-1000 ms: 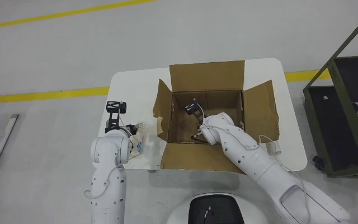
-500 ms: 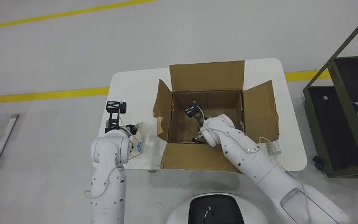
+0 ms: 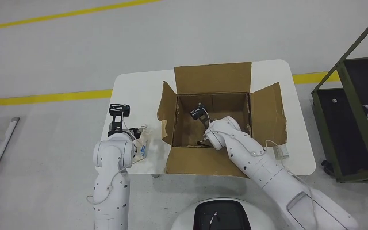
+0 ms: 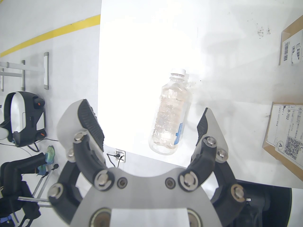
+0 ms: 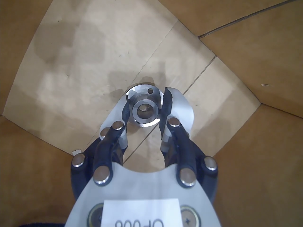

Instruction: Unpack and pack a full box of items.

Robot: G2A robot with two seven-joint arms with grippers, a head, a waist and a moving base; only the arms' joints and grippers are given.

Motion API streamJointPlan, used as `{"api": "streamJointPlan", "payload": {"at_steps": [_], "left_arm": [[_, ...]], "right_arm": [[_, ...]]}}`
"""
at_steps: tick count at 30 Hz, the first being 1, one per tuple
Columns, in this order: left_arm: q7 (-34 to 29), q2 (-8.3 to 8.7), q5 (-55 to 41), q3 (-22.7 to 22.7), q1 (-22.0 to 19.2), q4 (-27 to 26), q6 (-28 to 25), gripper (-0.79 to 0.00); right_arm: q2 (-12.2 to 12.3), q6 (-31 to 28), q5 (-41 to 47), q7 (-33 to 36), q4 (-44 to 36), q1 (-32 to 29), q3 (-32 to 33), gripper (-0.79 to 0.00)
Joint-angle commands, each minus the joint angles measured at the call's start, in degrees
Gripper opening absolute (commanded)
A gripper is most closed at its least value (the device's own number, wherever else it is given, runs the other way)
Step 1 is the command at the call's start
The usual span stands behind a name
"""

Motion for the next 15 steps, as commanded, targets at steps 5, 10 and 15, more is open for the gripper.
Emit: {"api": "streamJointPlan", "payload": {"at_steps": [5,10,15], "left_arm": [[0.0,0.0,0.0,0.0,0.0,0.0,0.0,0.0],[0.0,0.0,0.0,0.0,0.0,0.0,0.0,0.0],[0.0,0.0,0.0,0.0,0.0,0.0,0.0,0.0]], "right_arm": [[-0.12,-0.18,-0.48,0.02,0.39,-0.44,0.4,-0.453],[-0.33,-0.24,-0.62,0.06,0.83,-0.5,0.6,-0.462],[-0.61,-0.36,-0.46,-0.32,1.59,-0.26,0.81,-0.52]]}}
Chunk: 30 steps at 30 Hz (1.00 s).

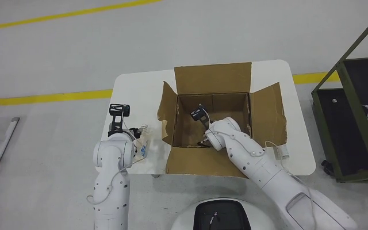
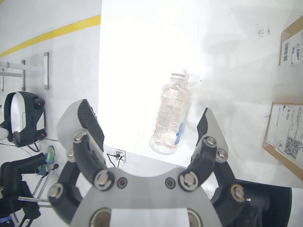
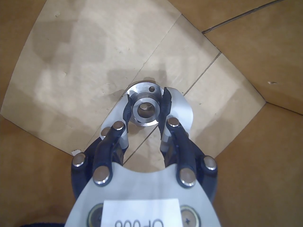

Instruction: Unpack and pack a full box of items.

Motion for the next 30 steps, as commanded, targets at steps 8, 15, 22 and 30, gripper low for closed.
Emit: {"api": "streamJointPlan", "payload": {"at_steps": [8,15,22,30], "left_arm": [[0.0,0.0,0.0,0.0,0.0,0.0,0.0,0.0],[0.0,0.0,0.0,0.0,0.0,0.0,0.0,0.0],[0.0,0.0,0.0,0.0,0.0,0.0,0.0,0.0],[0.0,0.0,0.0,0.0,0.0,0.0,0.0,0.0]], "right_arm": [[-0.22,0.55,0.05,-1.24,-0.64,0.13,1.14,-0.785],[0.75,-0.97,2.1,-2.86,-8.82,-2.67,5.22,-0.785],[3.81,-14.61,16.85,-9.86,-27.95,-14.76,18.98,-0.785],[5.81,-31.71,44.11,-13.34,-28.57,-22.26,31.29,-0.785]]}}
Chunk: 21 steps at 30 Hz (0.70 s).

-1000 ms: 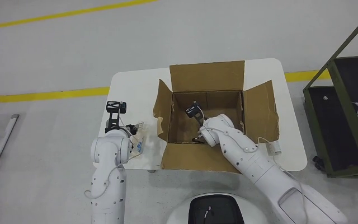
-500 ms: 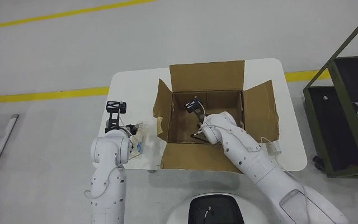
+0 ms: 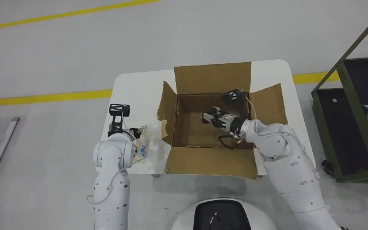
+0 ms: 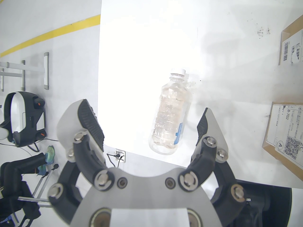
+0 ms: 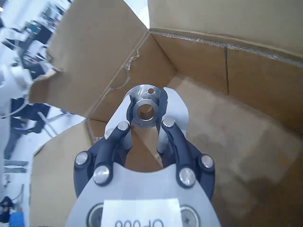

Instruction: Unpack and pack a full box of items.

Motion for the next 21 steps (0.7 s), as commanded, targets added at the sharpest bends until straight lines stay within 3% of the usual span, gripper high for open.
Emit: {"api": "streamJointPlan", "payload": {"at_steps": [1,7,21], "left_arm": [[0.0,0.0,0.0,0.0,0.0,0.0,0.0,0.0],[0.0,0.0,0.0,0.0,0.0,0.0,0.0,0.0],[0.0,0.0,0.0,0.0,0.0,0.0,0.0,0.0]], "right_arm": [[0.31,-3.31,7.56,0.48,2.56,0.17,1.6,-0.785],[0.95,-7.73,16.84,1.22,7.85,1.65,2.55,-0.785],[1.01,-7.44,18.04,-0.02,7.06,1.36,2.04,-0.785]]}}
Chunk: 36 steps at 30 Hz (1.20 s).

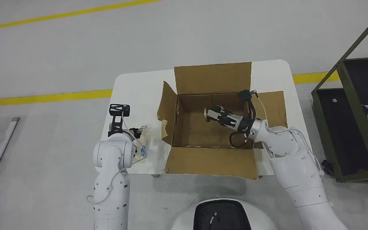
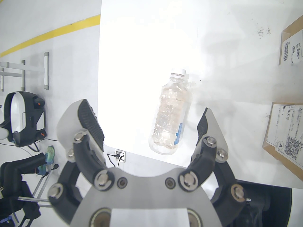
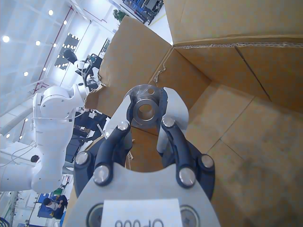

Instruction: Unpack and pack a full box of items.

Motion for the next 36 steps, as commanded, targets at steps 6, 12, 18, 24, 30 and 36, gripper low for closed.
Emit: {"api": "streamJointPlan", "payload": {"at_steps": [6,12,18,24,30,36], "left_arm": [[0.0,0.0,0.0,0.0,0.0,0.0,0.0,0.0],[0.0,0.0,0.0,0.0,0.0,0.0,0.0,0.0],[0.0,0.0,0.0,0.0,0.0,0.0,0.0,0.0],[0.0,0.0,0.0,0.0,0.0,0.0,0.0,0.0],[0.0,0.0,0.0,0.0,0.0,0.0,0.0,0.0],[0.0,0.0,0.0,0.0,0.0,0.0,0.0,0.0]], "right_arm": [[1.25,-6.47,5.33,-1.56,-10.71,-3.6,2.95,-0.785],[3.12,-4.76,3.55,-4.71,-22.69,-9.39,12.91,-0.785],[4.24,6.68,-12.5,-11.36,-34.34,-16.34,21.42,-0.785],[4.77,20.68,-28.48,-12.72,-38.58,-21.95,24.21,-0.785],[5.38,29.14,-39.11,-5.53,-36.73,-23.6,22.87,-0.785],[6.01,31.38,-46.21,0.31,-33.3,-24.38,21.37,-0.785]]}}
